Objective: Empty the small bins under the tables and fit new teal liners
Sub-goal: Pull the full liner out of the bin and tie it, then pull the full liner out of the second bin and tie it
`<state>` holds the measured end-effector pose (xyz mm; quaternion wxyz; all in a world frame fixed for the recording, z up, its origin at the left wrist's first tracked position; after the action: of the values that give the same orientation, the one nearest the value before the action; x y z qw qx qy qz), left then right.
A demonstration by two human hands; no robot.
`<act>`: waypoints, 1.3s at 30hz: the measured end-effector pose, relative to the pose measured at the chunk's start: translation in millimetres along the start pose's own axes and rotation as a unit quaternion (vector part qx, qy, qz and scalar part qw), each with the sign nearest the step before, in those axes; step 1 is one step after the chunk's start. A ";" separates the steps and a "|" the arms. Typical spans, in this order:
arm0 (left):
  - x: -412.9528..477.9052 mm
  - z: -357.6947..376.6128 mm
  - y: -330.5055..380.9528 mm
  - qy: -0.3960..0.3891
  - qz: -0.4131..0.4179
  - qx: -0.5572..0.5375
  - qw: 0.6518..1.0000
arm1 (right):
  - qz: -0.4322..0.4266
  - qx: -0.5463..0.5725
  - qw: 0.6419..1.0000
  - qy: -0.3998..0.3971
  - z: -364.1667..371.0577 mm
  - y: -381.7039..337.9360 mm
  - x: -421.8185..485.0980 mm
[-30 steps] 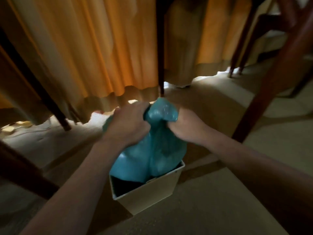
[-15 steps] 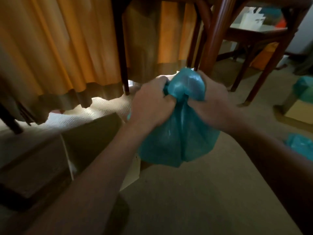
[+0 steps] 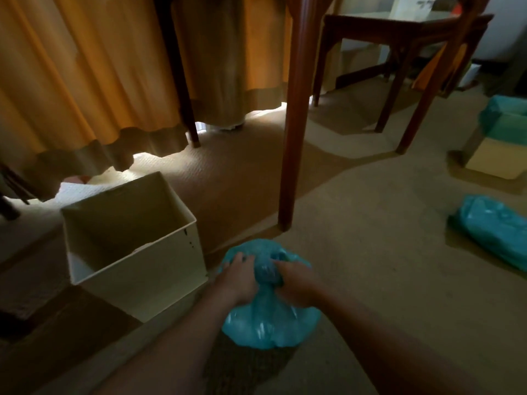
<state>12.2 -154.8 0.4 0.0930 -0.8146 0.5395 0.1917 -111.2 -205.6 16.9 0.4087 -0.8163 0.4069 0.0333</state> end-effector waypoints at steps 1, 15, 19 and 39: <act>1.0 -21.7 7.1 0.011 0.005 -0.001 1.000 | -0.004 0.020 1.000 0.003 -14.6 -8.0 -0.6; -215.6 -540.4 242.5 0.137 0.199 -0.104 0.965 | 0.037 0.061 0.975 0.212 -509.7 -219.6 -302.2; -299.9 -681.8 321.8 0.195 0.211 -0.109 0.952 | 0.037 0.046 0.964 0.259 -654.0 -279.7 -414.7; -396.0 -763.1 650.6 0.283 0.229 -0.191 0.912 | 0.001 0.177 0.918 0.354 -868.8 -86.0 -641.3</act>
<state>-557.5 -355.0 893.6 -0.2675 -0.6913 0.6676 0.0689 -721.1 -371.5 896.7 0.3757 -0.6885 0.5252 -0.3301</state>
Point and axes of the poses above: each hand's wrist, its own x-axis towards the middle knuckle, its own z-axis out of the palm, y = z × x, the point moved 5 cm from there along x, towards the middle knuckle, and after that the axes turned 14 degrees about x, right-handed, at the moved point
